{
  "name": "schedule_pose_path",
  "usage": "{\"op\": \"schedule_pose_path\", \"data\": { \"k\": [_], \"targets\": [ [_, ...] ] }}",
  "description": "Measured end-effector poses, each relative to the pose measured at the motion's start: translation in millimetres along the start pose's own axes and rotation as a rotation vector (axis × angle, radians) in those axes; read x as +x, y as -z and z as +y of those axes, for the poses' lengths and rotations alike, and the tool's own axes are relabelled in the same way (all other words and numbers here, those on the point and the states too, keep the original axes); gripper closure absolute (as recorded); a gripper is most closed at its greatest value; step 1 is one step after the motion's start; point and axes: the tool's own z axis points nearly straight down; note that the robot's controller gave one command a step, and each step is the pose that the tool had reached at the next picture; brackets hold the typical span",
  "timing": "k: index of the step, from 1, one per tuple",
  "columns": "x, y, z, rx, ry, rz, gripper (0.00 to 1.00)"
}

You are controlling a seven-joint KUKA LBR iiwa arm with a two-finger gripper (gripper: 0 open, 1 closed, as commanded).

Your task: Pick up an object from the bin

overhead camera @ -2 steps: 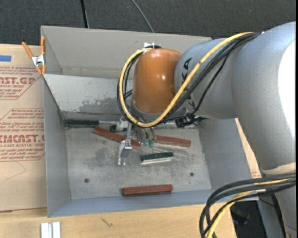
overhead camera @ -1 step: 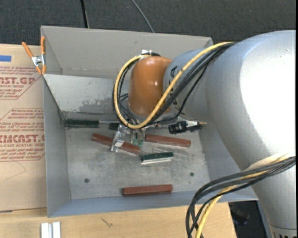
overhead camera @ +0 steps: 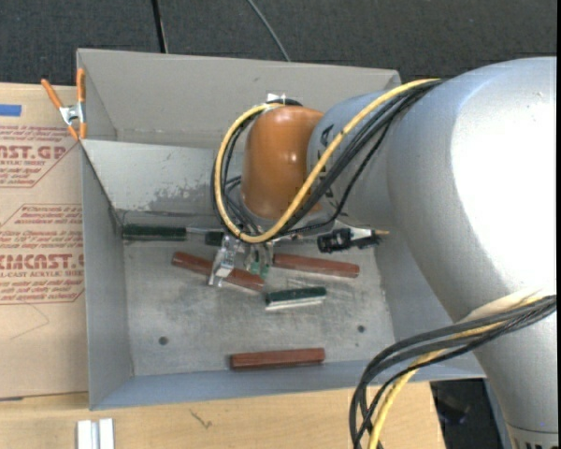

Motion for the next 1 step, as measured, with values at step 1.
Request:
{"op": "schedule_pose_path", "data": {
  "k": [1],
  "targets": [
    [13.4,152.6,-25.5,0.007,0.019,0.011,1.0]
  ]
}}
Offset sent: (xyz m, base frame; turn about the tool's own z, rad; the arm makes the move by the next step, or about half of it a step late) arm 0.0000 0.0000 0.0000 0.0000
